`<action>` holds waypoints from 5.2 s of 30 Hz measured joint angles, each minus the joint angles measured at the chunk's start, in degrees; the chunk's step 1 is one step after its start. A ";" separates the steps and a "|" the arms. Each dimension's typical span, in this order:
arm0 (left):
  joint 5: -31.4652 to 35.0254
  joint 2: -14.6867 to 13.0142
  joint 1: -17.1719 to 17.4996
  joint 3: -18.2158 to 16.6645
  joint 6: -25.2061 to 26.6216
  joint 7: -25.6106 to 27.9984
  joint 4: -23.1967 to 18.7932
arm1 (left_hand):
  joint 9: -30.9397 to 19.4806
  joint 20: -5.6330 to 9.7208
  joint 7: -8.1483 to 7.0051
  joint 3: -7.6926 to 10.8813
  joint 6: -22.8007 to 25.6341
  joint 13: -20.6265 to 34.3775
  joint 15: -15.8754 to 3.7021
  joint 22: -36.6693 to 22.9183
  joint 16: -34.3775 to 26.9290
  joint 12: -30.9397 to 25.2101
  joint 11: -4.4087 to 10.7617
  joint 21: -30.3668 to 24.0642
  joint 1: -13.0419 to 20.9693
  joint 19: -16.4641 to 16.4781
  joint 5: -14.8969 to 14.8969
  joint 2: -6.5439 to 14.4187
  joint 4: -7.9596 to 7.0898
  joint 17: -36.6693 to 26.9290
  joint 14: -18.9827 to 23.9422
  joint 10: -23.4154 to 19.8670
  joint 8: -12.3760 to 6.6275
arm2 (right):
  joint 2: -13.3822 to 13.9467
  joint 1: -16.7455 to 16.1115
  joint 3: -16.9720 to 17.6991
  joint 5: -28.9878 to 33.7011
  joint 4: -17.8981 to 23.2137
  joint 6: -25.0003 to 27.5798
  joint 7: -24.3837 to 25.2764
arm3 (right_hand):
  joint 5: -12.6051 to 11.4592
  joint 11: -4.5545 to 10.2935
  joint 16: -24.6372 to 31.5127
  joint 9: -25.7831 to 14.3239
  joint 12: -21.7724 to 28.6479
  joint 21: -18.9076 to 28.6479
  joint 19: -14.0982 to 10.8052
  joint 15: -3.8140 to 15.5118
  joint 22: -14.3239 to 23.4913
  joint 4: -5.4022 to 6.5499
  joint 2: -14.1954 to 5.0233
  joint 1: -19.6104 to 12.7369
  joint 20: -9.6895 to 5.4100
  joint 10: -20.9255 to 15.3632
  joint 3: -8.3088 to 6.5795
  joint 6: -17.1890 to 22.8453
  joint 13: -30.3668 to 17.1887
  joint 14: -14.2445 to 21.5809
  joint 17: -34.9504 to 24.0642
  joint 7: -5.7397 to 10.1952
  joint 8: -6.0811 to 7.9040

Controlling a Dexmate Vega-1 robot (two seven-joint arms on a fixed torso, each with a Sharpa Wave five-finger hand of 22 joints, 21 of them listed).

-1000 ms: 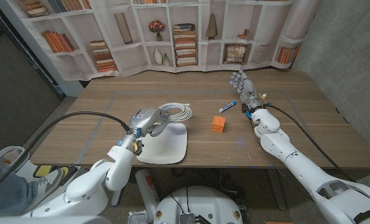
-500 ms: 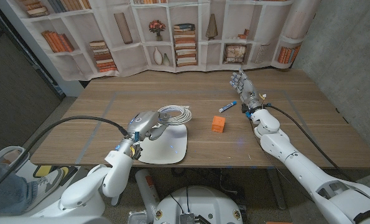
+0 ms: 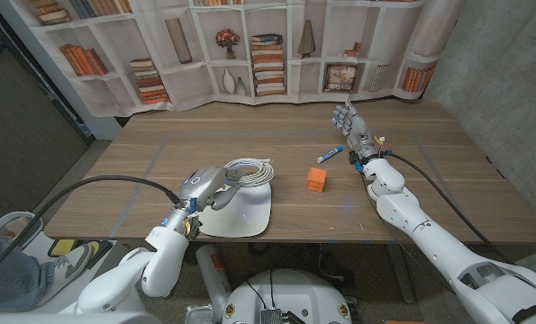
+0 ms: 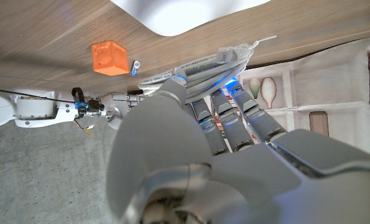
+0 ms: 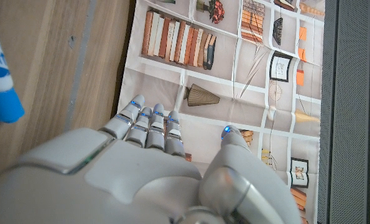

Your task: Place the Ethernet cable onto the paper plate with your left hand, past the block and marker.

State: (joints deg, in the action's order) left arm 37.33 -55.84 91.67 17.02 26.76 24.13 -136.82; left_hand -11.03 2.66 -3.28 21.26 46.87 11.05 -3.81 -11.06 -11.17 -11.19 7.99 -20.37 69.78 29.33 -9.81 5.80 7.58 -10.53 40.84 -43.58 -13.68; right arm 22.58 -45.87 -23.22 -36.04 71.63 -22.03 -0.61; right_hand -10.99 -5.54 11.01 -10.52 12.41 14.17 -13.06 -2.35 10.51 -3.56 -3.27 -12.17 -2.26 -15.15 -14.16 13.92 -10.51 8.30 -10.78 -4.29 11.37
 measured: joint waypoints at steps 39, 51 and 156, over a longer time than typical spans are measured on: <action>3.21 2.76 7.65 -1.29 4.03 0.57 -3.14 | -0.03 0.00 0.11 0.16 -0.11 0.00 0.00 0.02 0.00 0.00 0.00 -0.02 -0.01 0.00 0.23 -0.18 -0.17 0.02 -0.01 0.01 0.23 | 0.39 -0.34 -0.03 -0.30 0.43 0.67 -0.72 | 0.00 -0.01 0.03 0.00 0.00 -0.22 -0.51 0.00 0.00 -0.23 0.00 0.00 -0.10 -0.42 -0.24 0.20 0.00 0.62 0.00 0.20 0.00; 4.33 3.56 7.53 -0.08 5.89 0.09 -3.42 | 0.00 0.00 0.11 0.32 -0.12 0.00 -0.09 0.02 0.00 0.00 -0.01 -0.02 -0.02 0.00 0.24 -0.18 0.01 0.02 -0.11 0.01 0.44 | 0.24 0.22 -0.17 -0.55 -0.47 0.77 -1.34 | 0.00 -0.01 0.04 0.00 0.00 -0.22 -0.50 0.00 0.00 -0.23 0.00 0.00 -0.10 -0.42 -0.24 0.20 0.00 0.62 0.00 0.20 0.00; -2.48 -0.42 -3.73 11.01 15.08 -6.19 -1.81 | -0.02 -0.10 -0.28 0.70 -1.16 0.00 0.14 0.04 0.45 0.39 -0.02 0.53 -1.39 -3.81 0.01 -0.57 -0.39 -0.01 -3.47 2.30 1.44 | -0.35 0.72 -0.26 -1.39 -2.87 1.86 -1.89 | 0.00 -0.02 0.04 0.00 0.00 -0.67 -1.44 -0.10 0.00 -0.47 -0.75 0.75 0.21 -0.82 0.01 0.20 0.00 1.13 0.00 0.20 0.00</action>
State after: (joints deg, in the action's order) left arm 34.86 -56.27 87.94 28.03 41.84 17.93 -138.63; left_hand -11.05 2.56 -3.56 21.96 45.71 11.05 -3.67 -11.03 -10.72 -10.81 7.97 -19.83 68.39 25.52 -9.80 5.22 7.18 -10.53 37.38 -41.27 -12.23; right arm 22.23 -45.15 -23.47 -37.43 68.76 -20.17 -2.50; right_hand -10.99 -5.55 11.04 -10.52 12.41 13.51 -14.49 -2.45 10.51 -4.03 -4.02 -11.41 -2.04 -15.97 -14.14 14.12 -10.51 9.43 -10.78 -4.09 11.37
